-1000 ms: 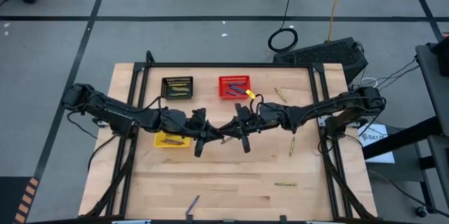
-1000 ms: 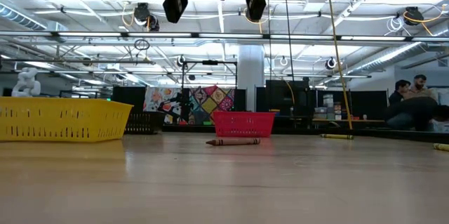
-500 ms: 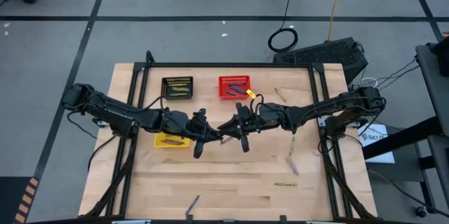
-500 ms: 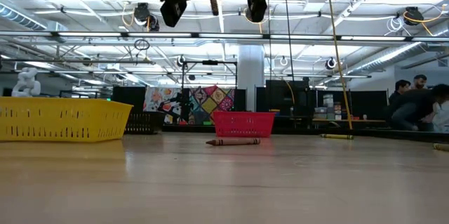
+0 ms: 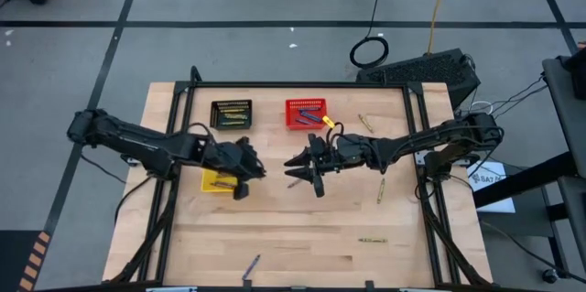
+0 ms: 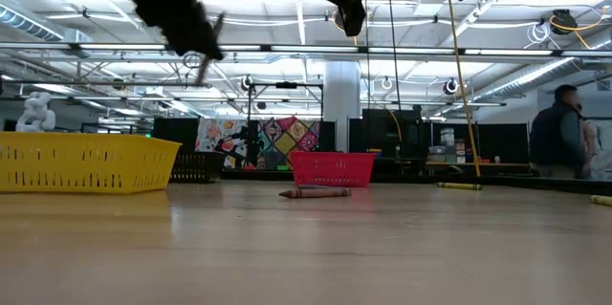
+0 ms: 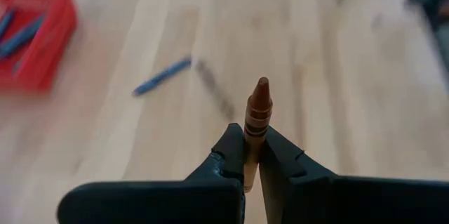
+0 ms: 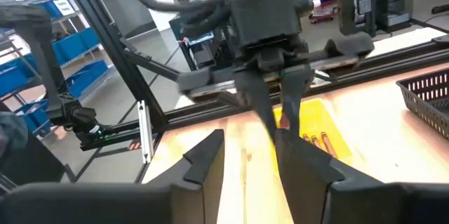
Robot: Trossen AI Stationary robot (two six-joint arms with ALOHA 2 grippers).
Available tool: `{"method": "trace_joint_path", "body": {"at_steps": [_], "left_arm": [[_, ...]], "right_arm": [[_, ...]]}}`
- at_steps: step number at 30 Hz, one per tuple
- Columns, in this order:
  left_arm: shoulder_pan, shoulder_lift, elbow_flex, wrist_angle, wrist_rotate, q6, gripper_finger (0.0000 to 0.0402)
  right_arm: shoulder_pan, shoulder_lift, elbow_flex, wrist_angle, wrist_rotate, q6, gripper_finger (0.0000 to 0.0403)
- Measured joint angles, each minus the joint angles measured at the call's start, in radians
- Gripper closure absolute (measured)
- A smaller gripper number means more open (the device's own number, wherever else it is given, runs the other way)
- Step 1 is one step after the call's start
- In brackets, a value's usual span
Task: Sort crayons
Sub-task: Put the brown crayon into the yellow basket
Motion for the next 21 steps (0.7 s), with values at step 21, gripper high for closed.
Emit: {"method": "trace_joint_path", "body": {"at_steps": [21], "left_arm": [[0.037,-0.003,-0.002,-0.615,0.041,0.066,0.0389]], "right_arm": [[0.0,0.0,0.0,-0.024,0.0,0.0,0.0287]]}}
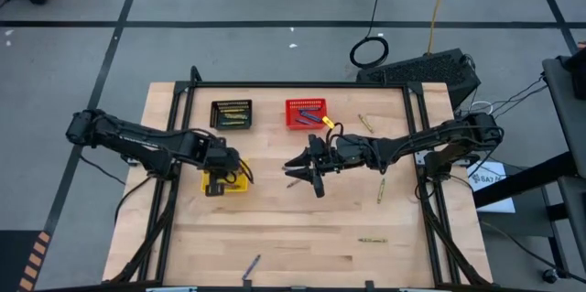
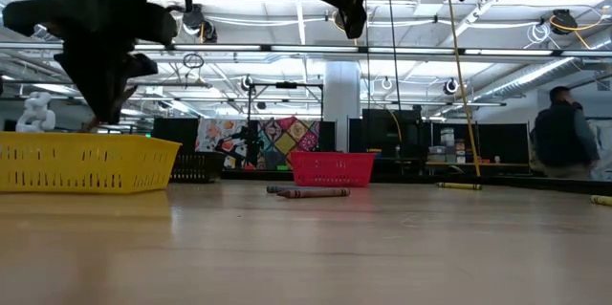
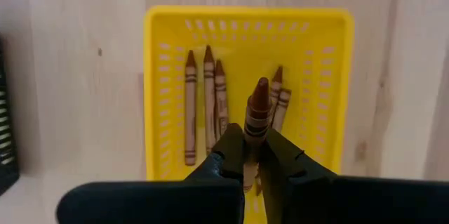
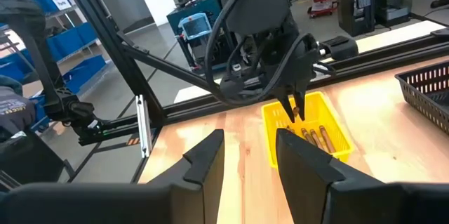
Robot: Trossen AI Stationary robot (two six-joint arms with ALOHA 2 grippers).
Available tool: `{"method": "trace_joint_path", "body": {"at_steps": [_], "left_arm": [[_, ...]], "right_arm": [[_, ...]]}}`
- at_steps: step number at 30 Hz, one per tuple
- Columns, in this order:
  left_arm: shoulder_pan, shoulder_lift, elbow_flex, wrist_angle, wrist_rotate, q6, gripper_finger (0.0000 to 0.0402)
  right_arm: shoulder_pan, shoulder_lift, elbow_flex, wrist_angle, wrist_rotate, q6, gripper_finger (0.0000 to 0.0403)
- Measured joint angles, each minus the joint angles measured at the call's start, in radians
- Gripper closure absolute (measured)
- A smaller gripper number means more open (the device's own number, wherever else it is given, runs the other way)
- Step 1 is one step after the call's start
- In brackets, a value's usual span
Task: Sort crayons
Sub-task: Put the brown crayon into the yellow basket, then put the blue crayon into the red basket
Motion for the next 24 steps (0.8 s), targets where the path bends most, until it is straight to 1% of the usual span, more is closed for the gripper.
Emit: {"method": "trace_joint_path", "body": {"at_steps": [3,8,11,19,24], "left_arm": [[0.0,0.031,0.0,-0.001,0.0,0.013,0.0374],[0.0,0.075,0.0,-0.007,0.0,0.035,0.0329],[-0.001,0.08,0.0,-0.008,0.0,0.035,0.0311],[-0.013,0.057,0.0,-0.013,0.0,0.007,0.0302],[-0.039,0.03,0.0,-0.019,0.001,-0.011,0.0302]], "right_arm": [[0.0,0.0,0.001,-0.006,0.0,0.0,0.0287],[0.0,0.0,0.001,-0.014,0.0,0.0,0.0287],[-0.001,0.0,0.001,-0.029,0.006,0.0,0.0287],[-0.007,0.0,0.001,-0.134,0.15,0.0,0.0287],[-0.032,0.008,0.001,-0.191,0.161,0.0,0.0287]]}}
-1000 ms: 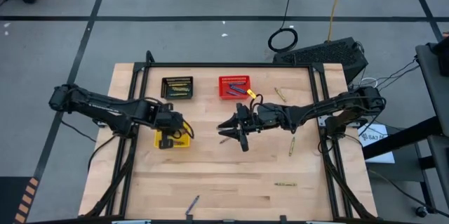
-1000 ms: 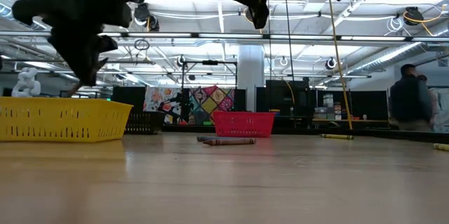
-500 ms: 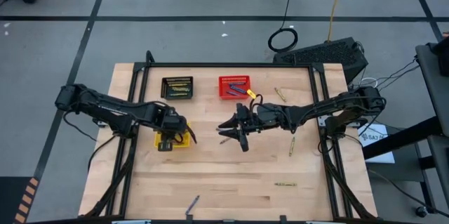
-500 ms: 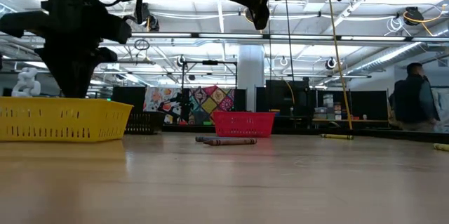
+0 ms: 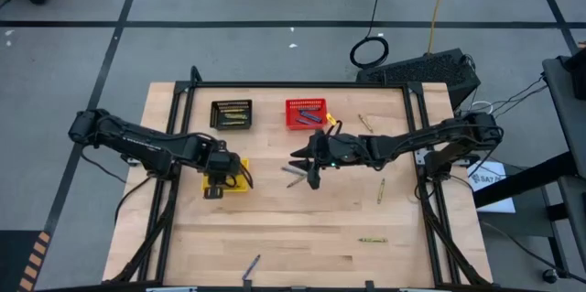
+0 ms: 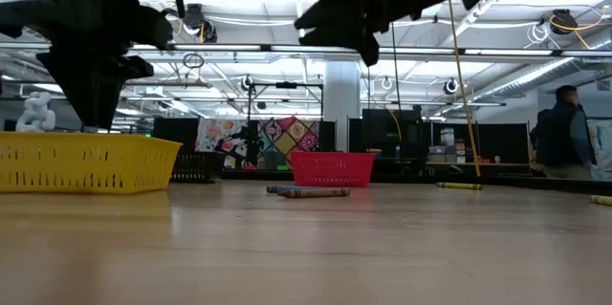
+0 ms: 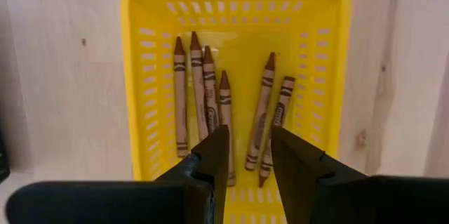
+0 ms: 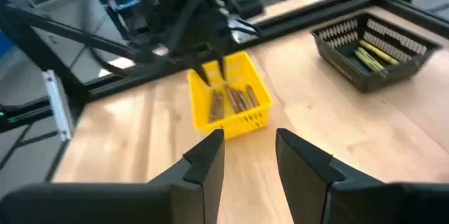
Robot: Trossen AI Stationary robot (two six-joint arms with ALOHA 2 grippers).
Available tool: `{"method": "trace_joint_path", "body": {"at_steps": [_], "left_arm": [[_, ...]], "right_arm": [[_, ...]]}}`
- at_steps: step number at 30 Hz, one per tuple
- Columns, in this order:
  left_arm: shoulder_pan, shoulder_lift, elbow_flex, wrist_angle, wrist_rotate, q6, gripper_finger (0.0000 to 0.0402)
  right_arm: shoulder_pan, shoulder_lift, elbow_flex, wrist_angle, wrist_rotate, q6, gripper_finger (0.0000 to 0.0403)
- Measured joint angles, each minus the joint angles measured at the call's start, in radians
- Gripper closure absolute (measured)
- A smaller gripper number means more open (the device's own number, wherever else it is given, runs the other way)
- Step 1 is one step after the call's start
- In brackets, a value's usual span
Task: Sort crayons
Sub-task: Put the blue crayon into the red basket
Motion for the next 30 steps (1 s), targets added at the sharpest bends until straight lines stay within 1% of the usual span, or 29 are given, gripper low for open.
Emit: {"method": "trace_joint_path", "body": {"at_steps": [10,15,18,26,30], "left_arm": [[-0.073,-0.058,0.001,-0.011,0.014,-0.039,0.0301],[-0.095,-0.066,0.001,-0.008,0.022,-0.039,0.0301],[-0.097,-0.066,0.001,-0.008,0.022,-0.042,0.0301],[-0.097,-0.066,0.001,-0.008,0.021,-0.042,0.0301],[-0.097,-0.066,0.001,-0.008,0.021,-0.041,0.0301]], "right_arm": [[-0.049,0.128,0.0,0.008,-0.009,0.011,0.0287],[-0.073,0.194,0.018,-0.016,-0.076,-0.003,0.0287],[-0.084,0.245,0.069,-0.084,-0.085,-0.026,0.0287],[-0.087,0.356,0.259,-0.355,-0.085,-0.134,0.0287],[-0.087,0.391,0.3,-0.443,-0.085,-0.135,0.0287]]}}
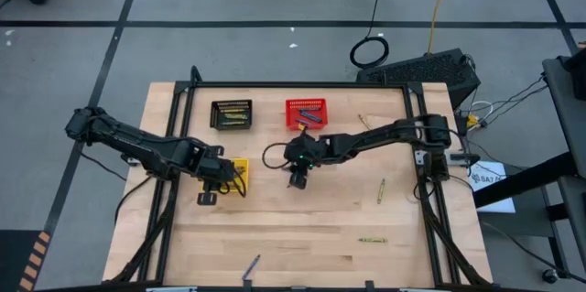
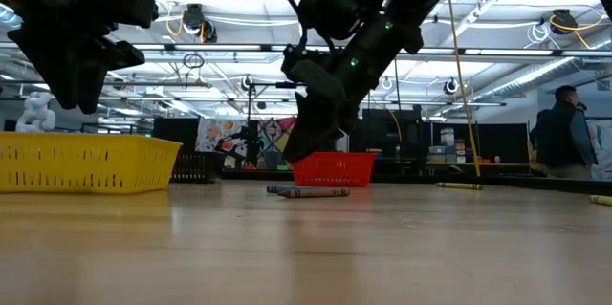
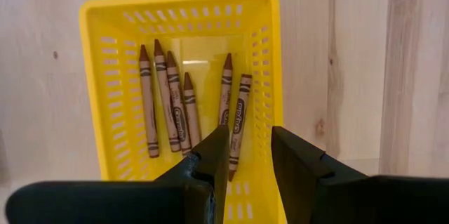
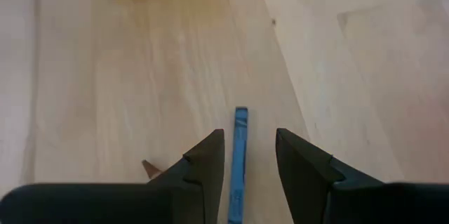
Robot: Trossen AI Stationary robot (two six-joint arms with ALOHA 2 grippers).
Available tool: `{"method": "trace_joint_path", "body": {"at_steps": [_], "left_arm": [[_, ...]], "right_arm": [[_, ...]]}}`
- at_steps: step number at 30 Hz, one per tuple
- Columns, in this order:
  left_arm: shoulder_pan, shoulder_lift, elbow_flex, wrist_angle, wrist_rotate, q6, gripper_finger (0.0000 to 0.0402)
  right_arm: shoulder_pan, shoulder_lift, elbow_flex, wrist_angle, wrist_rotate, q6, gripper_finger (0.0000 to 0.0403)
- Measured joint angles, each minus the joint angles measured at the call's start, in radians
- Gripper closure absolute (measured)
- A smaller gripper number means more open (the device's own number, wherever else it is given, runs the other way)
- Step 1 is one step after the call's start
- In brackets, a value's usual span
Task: Sort crayons
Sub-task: Put the blue crayon into the red basket
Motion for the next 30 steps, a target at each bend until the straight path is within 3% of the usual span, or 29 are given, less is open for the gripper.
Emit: {"method": "trace_joint_path", "body": {"at_steps": [25,30], "left_arm": [[0.0,0.001,0.0,0.002,-0.003,0.004,0.0301],[0.0,0.001,0.0,0.002,-0.003,0.004,0.0301]], "right_arm": [[0.034,0.054,0.004,-0.062,0.004,0.03,0.0287],[0.031,0.061,0.004,-0.087,0.025,0.031,0.0303]]}}
